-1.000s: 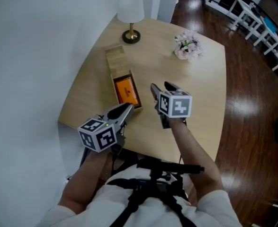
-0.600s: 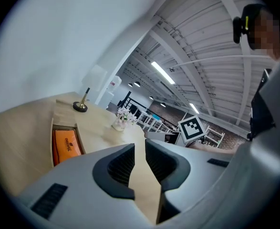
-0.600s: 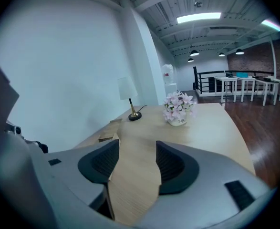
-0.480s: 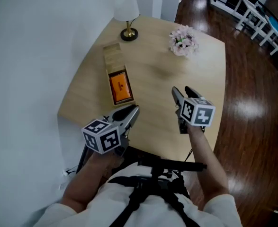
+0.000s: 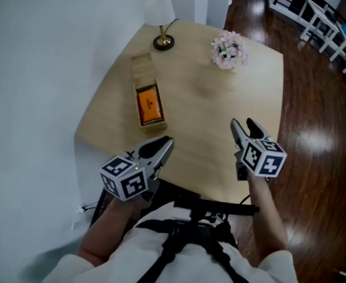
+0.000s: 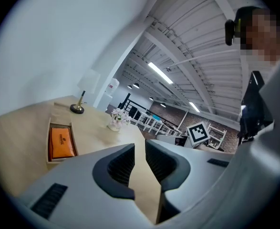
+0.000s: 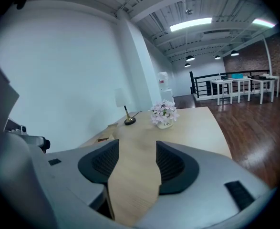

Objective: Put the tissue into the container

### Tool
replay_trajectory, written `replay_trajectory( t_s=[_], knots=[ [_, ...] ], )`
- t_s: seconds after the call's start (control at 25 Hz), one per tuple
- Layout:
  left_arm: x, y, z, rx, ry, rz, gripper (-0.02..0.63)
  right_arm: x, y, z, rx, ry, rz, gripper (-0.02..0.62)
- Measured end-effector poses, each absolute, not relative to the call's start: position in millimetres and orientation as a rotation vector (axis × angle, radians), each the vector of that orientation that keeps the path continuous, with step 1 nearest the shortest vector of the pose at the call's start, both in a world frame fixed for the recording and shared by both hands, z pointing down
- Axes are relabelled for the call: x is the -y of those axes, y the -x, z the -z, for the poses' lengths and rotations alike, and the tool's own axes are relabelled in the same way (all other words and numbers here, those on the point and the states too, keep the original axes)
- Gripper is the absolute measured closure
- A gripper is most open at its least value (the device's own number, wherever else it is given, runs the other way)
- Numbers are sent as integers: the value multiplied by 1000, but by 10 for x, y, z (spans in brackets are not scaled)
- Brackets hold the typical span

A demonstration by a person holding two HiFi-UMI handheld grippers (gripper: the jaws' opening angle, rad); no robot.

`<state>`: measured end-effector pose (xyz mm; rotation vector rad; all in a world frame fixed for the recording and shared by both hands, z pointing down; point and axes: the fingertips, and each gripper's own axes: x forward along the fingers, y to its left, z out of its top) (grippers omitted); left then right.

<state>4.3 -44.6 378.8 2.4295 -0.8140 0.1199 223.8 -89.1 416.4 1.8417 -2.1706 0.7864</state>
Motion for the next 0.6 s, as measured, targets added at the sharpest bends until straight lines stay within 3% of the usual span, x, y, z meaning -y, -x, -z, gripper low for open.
replay_trajectory(
  t_s=[0.6],
  knots=[
    [-27, 219, -3957, 1020, -2297, -112, 552, 277, -2268, -4265, 2232, -1745, -784, 342]
  ],
)
